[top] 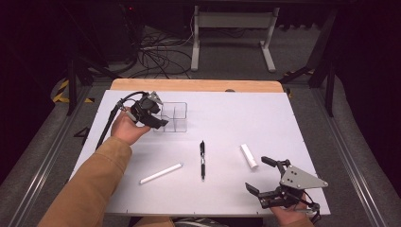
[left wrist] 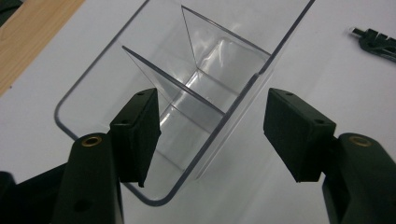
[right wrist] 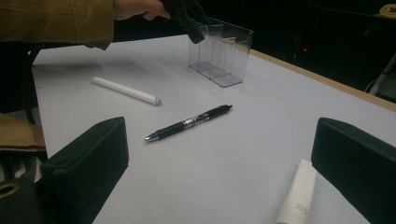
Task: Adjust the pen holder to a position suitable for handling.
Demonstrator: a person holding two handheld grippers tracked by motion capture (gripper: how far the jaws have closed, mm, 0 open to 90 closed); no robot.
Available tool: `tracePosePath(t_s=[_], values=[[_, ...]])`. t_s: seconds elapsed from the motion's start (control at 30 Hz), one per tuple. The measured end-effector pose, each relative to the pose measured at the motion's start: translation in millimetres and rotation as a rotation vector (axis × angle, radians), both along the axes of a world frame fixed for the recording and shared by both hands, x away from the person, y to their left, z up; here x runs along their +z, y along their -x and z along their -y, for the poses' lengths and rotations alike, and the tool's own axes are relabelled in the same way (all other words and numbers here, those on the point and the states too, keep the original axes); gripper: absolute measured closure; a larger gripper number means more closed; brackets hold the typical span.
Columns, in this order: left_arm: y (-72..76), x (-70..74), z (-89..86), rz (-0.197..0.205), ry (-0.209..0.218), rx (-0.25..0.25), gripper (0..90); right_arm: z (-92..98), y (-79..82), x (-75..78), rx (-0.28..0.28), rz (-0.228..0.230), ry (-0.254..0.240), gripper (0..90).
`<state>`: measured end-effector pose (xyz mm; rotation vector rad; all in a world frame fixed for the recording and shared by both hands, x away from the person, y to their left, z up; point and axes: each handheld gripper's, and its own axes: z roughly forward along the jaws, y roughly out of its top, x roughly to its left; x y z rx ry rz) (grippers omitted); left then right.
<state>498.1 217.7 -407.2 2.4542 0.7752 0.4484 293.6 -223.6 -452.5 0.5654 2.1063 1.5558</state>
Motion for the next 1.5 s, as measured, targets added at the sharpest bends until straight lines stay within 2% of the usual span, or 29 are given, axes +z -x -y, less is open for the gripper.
tracePosePath(t_s=[0.1, 0.3, 0.47, 0.7, 0.9, 1.03, 1.1, 1.13, 1.17, 1.2, 1.27, 1.33, 1.4, 1.5], values=[[-1.0, -5.4, 5.2, 0.000, -0.040, -0.003, 38.3, 0.3, 0.1, 0.0, -0.001, 0.000, -0.001, 4.5], [-2.7, -10.9, 11.4, 0.013, -0.082, 0.006, 41.1, 0.7, -0.9, -0.9, 0.004, -0.006, -0.005, 4.5], [-3.5, -16.2, 14.3, -0.001, -0.130, 0.005, 45.5, 0.6, -1.3, -1.5, 0.008, -0.007, -0.005, 4.5], [0.1, -12.2, 11.3, -0.011, -0.146, -0.021, 53.4, 0.6, -2.2, -2.3, 0.008, -0.016, -0.010, 4.4], [9.5, -6.6, 5.5, -0.035, -0.188, -0.103, 71.9, -0.2, -2.3, -2.7, 0.009, -0.014, -0.004, 4.5], [15.8, -6.3, 7.1, -0.028, -0.233, -0.174, 78.0, -0.7, -2.0, -2.8, 0.013, -0.013, -0.003, 4.5], [20.7, -5.9, 9.4, -0.005, -0.270, -0.217, 83.4, -0.4, -1.6, -2.5, 0.008, -0.010, -0.002, 4.6], [21.9, -4.0, 10.1, -0.011, -0.278, -0.238, 84.8, -0.3, -1.1, -2.3, 0.005, -0.007, -0.006, 4.7], [23.1, -2.0, 10.6, -0.020, -0.258, -0.261, 86.9, 0.2, -1.2, -2.0, 0.006, -0.001, -0.006, 4.7], [23.6, 0.6, 11.4, -0.036, -0.244, -0.262, 87.0, 0.4, -1.2, -2.0, 0.008, -0.002, -0.007, 4.7], [27.5, 3.9, 13.6, -0.022, -0.257, -0.299, 87.9, 0.6, -1.3, -2.4, 0.007, -0.008, -0.007, 4.7], [32.5, 8.0, 16.4, -0.025, -0.244, -0.328, 88.1, 0.7, -1.4, -2.4, 0.009, -0.010, -0.010, 4.7], [39.3, 11.7, 20.1, -0.013, -0.247, -0.362, 88.1, 0.8, -1.3, -2.2, 0.010, -0.003, -0.009, 4.7], [48.3, 16.8, 22.9, -0.019, -0.245, -0.426, 88.1, 0.8, -1.2, -2.2, 0.013, -0.004, -0.010, 4.7]])
